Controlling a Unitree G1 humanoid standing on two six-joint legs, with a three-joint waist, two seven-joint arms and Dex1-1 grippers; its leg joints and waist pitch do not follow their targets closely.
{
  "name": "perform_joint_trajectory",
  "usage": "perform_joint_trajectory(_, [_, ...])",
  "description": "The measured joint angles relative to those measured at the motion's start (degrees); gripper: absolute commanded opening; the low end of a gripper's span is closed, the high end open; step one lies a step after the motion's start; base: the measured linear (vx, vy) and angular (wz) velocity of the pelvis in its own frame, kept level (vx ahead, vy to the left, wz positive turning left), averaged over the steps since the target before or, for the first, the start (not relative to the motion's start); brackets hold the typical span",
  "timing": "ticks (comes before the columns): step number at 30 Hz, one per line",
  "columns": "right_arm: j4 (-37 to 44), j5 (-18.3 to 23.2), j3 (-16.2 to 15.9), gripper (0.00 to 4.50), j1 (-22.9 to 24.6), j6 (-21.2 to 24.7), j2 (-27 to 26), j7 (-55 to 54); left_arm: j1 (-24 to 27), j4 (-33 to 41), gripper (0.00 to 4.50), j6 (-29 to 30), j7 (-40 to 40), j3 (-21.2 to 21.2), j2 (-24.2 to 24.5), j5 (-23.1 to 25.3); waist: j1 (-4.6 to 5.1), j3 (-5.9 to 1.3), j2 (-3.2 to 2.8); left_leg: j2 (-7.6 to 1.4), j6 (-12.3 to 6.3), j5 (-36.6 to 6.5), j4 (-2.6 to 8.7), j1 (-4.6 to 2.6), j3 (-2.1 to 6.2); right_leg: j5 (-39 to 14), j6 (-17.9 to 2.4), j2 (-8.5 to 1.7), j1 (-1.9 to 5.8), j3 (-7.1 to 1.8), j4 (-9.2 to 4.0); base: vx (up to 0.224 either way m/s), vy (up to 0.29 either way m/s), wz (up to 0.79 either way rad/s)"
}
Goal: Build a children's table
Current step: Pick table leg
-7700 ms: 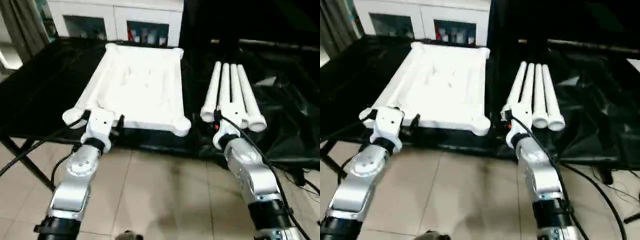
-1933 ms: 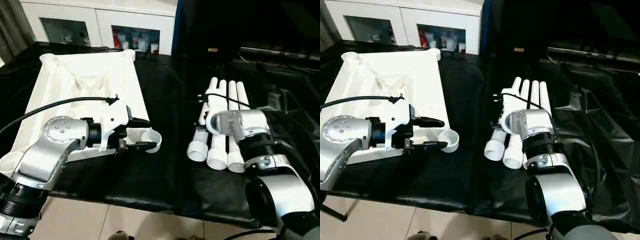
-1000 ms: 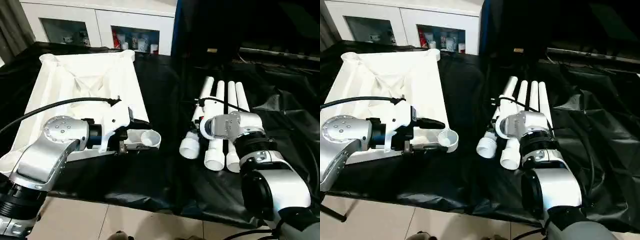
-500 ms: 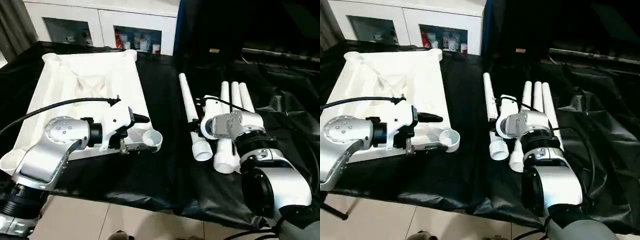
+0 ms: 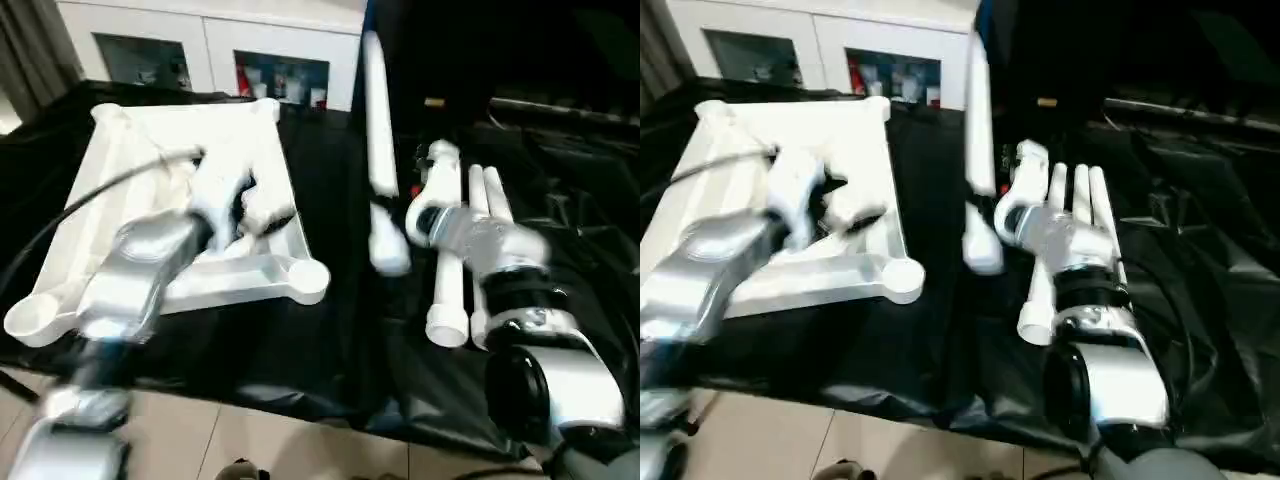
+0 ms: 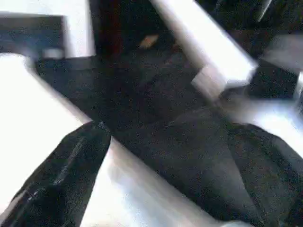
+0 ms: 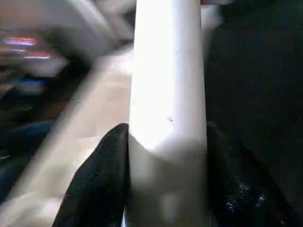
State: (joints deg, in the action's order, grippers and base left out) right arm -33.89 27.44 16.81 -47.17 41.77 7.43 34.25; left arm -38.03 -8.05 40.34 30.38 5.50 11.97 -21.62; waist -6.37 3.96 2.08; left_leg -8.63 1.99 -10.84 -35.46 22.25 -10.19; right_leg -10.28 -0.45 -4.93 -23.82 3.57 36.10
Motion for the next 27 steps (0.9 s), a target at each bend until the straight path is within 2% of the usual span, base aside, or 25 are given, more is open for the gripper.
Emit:
perform_joint_trajectory(3, [6.03, 4.81, -1.54, 1.85, 2.96, 1.73, 1.15, 8.63, -3.96, 0.52, 4.50, 4.71, -0.64, 2.60, -3.00, -6.43, -0.39, 0.03, 0.06, -0.03, -0.09, 0.06, 0.00, 0.01, 0.00, 0.01, -0.03, -0.04, -0.01, 0.10, 0.02, 0.000, 0.000, 0.00])
perform_joint_trajectory(6, [11.77, 7.57, -1.72, 1.85, 5.67, 2.25, 3.39, 14.31, -6.34, 1.06, 4.50, 6.96, -0.73, 4.94, -4.18, -9.54, -0.59, 0.03, 0.06, -0.10, -0.09, 0.13, 0.00, -0.06, 0.00, 0.03, -0.06, -0.04, 0.10, 0.17, 0.02, 0.000, 0.000, 0.00])
perform_joint_trajectory(10, [19.19, 11.24, -2.27, 1.85, 8.84, 5.27, 4.56, 18.79, -9.18, 1.14, 4.50, 10.82, -2.51, 8.46, -6.30, -14.05, -0.51, 0.03, 0.07, -0.17, -0.04, 0.16, 0.00, -0.11, 0.00, 0.07, -0.12, -0.04, 0.17, 0.24, 0.01, 0.000, 0.000, 0.00])
perform_joint_trajectory(13, [21.62, 12.52, -3.77, 1.85, 9.59, 6.50, 5.09, 20.24, -10.03, 2.58, 4.50, 12.55, -3.40, 9.25, -6.69, -16.95, -0.34, 0.03, 0.06, -0.19, 0.03, 0.21, 0.00, -0.10, 0.00, 0.09, -0.15, -0.04, 0.17, 0.27, 0.01, 0.000, 0.000, 0.00])
perform_joint_trajectory(22, [24.06, 12.84, -6.03, 1.85, 10.99, 6.90, 5.64, 21.05, -10.02, 2.79, 4.50, 15.12, -4.93, 10.63, -7.63, -18.85, -0.46, 0.03, 0.07, -0.24, 0.05, 0.23, 0.00, 0.02, 0.01, 0.07, -0.12, -0.04, 0.18, 0.36, -0.12, 0.000, 0.000, 0.00])
perform_joint_trajectory(24, [24.62, 10.82, -7.32, 1.85, 10.98, 5.10, 5.63, 19.68, -10.01, 3.08, 4.16, 15.51, -6.15, 10.55, -7.56, -18.95, -0.46, 0.03, 0.08, -0.25, 0.04, 0.23, 0.00, 0.04, 0.01, 0.07, -0.12, -0.04, 0.18, 0.37, -0.16, 0.000, 0.000, 0.00])
perform_joint_trajectory(26, [24.78, 8.38, -9.06, 1.85, 10.98, 3.09, 5.63, 18.26, -10.01, 3.24, 4.16, 15.66, -7.89, 10.54, -7.62, -18.86, -0.43, 0.04, 0.09, -0.25, 0.04, 0.23, 0.00, 0.06, 0.01, 0.07, -0.11, -0.04, 0.16, 0.37, -0.18, 0.000, 0.000, 0.00])
perform_joint_trajectory(27, [25.02, 6.10, -10.86, 1.85, 10.99, 1.36, 5.68, 16.92, -10.01, 3.23, 4.01, 15.82, -9.97, 10.59, -7.91, -18.45, -0.39, 0.04, 0.09, -0.25, 0.05, 0.23, 0.00, 0.06, 0.01, 0.07, -0.11, -0.04, 0.17, 0.37, -0.18, 0.000, 0.000, 0.00])
